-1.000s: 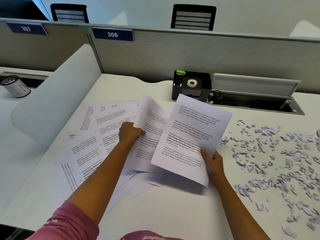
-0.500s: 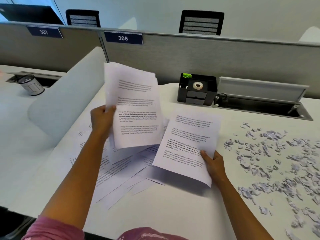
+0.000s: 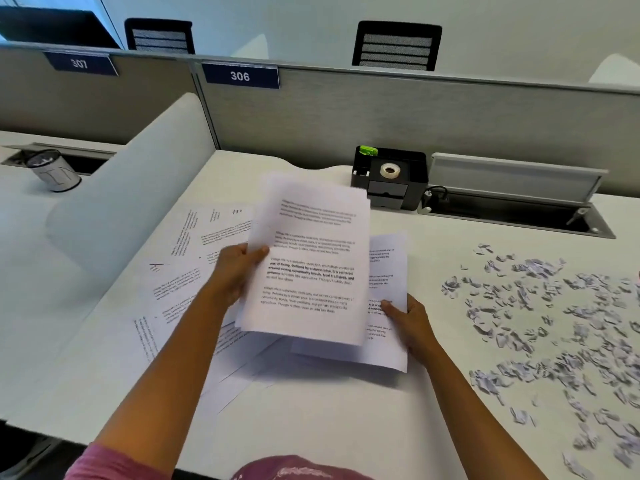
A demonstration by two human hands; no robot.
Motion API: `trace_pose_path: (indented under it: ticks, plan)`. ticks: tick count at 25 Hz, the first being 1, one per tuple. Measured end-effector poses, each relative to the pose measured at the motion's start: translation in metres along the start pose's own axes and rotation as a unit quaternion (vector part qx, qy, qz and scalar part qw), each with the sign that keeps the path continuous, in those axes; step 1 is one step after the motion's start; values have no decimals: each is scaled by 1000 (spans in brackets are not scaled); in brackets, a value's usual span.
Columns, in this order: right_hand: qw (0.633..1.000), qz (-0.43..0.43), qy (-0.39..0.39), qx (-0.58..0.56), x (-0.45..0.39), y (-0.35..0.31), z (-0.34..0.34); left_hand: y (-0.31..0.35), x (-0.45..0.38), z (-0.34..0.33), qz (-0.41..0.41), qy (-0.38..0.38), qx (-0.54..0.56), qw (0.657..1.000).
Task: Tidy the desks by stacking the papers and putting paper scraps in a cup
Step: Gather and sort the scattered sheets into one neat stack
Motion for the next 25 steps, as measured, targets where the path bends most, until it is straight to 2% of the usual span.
trace_pose_path:
  ticks: [6,12,16,19,22,23,25]
  plan:
    - [999,-26,23,15,-3,4,1,-53,-1,-38,48,-49,-110,992]
    - [999,-40,30,-1,-7,6,0,-69,20,-88,46,-158,-153,974]
    - [999,0,34,29,-4,7,4,-74,30,-111,0,-162,-169,972]
    - [997,50,56,37,-1,-14,12,-76,28,-110,-47,-110,-195,973]
    - [996,73,48,2,4,-39,18,-60,23,-100,-56,-31,-137,988]
    - [996,75,39,-9,6,-47,17,-53,24,-100,-36,-43,-88,995]
    - [996,76,22,-35,9,-65,15,-37,26,-104,-4,-117,6,993]
Point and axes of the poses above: each hand's wrist, its own x-axis away from the middle knuckle, its own z-axis out of the back of the hand, y = z × x, the point moved 6 cm from there along -x, towards the middle knuckle, and after that the axes turned 7 degrees about y, right-handed, at the moved point
